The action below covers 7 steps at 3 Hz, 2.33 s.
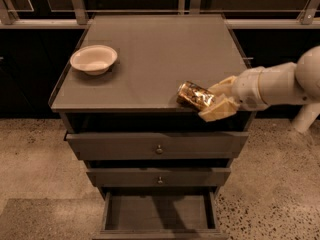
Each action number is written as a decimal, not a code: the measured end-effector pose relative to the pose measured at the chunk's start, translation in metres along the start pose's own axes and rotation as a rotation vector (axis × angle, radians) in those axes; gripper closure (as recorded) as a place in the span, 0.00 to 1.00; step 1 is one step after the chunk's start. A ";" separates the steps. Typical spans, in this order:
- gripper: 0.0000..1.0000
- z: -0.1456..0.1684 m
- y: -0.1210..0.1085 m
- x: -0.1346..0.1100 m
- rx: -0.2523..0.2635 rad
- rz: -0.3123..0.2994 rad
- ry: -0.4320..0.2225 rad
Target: Pick orange can from bottom drawer and place on counter
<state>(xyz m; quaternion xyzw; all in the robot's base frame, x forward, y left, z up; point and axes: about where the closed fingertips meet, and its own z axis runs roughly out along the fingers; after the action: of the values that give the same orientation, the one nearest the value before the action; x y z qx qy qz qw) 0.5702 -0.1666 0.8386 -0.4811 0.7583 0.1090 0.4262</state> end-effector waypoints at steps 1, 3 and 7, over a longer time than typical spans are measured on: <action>1.00 0.002 -0.002 -0.005 -0.005 -0.009 0.002; 1.00 -0.003 -0.067 -0.070 0.042 -0.121 0.027; 0.58 0.018 -0.053 -0.045 0.011 -0.072 0.026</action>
Offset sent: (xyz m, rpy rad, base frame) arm 0.0804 0.0166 0.0668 -0.1006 -0.0775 0.0767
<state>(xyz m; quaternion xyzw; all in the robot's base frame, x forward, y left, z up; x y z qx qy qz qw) 0.6318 -0.1548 0.8746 -0.5073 0.7463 0.0834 0.4227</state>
